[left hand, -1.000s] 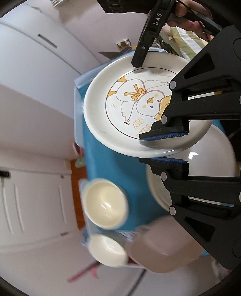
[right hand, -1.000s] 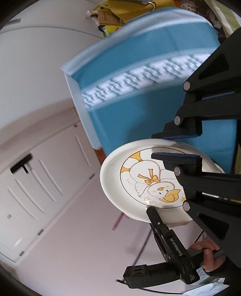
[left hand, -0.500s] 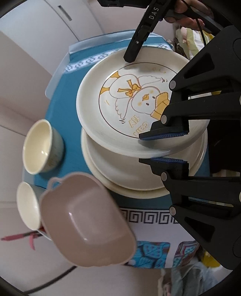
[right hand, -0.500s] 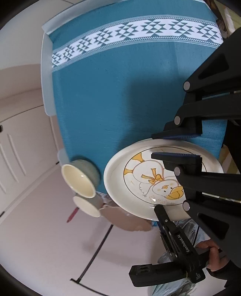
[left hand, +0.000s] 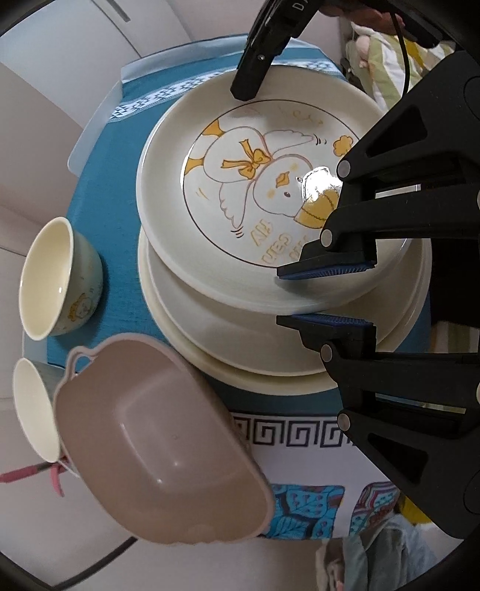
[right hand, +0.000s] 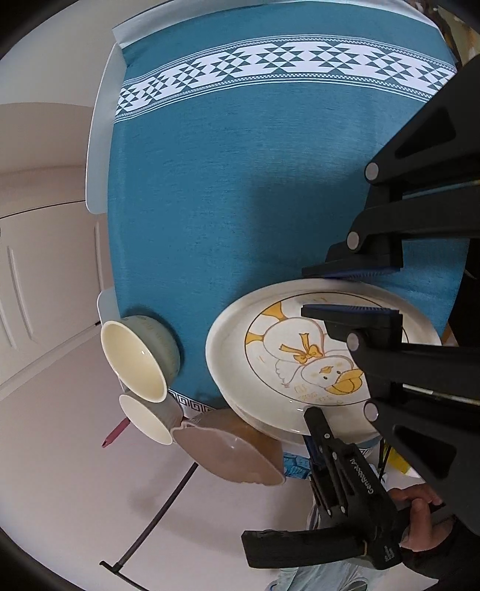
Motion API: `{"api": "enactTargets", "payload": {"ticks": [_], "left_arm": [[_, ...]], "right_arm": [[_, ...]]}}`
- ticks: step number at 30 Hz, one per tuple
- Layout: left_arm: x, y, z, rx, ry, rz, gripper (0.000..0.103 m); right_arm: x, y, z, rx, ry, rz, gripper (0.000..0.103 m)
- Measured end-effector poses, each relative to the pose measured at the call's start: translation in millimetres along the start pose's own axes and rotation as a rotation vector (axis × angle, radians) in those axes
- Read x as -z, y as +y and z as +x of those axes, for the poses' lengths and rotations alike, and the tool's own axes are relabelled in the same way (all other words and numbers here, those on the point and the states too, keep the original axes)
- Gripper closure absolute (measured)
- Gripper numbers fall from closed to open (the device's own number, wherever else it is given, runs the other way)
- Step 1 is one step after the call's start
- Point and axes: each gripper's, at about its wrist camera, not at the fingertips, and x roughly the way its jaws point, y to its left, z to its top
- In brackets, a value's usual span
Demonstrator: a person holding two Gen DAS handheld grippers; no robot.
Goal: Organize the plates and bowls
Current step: 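Carry the small duck plate and lower it onto the plate stack, then open the left tool and lift it off the plate stack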
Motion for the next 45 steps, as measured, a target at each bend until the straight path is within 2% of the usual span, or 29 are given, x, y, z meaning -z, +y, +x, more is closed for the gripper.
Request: {"api": "enactTargets", "payload": {"ticks": [8,14,18,31,39,45], "left_arm": [[0,-34,1,-0.179,-0.033,0.147,0.086],[1,-46,3,-0.256,-0.047,0.207,0.086],[4,-38,-2,-0.29,-0.051,0.217,0.086],[6,-26,-8,-0.31,-0.044,0.226,0.086],[11,-32,-10,-0.367,-0.05,0.252,0.086],[11,-29,-12,-0.374,-0.05,0.246,0.086]], "right_arm": [[-2,1,5,0.001,0.011,-0.01,0.091],[-1,7,8,0.026,0.009,-0.05,0.091],[0,13,11,0.04,0.01,-0.082,0.091],[-3,25,13,0.091,0.007,-0.162,0.091],[-4,26,17,0.086,0.019,-0.163,0.091],[-4,27,19,0.087,0.023,-0.172,0.091]]}}
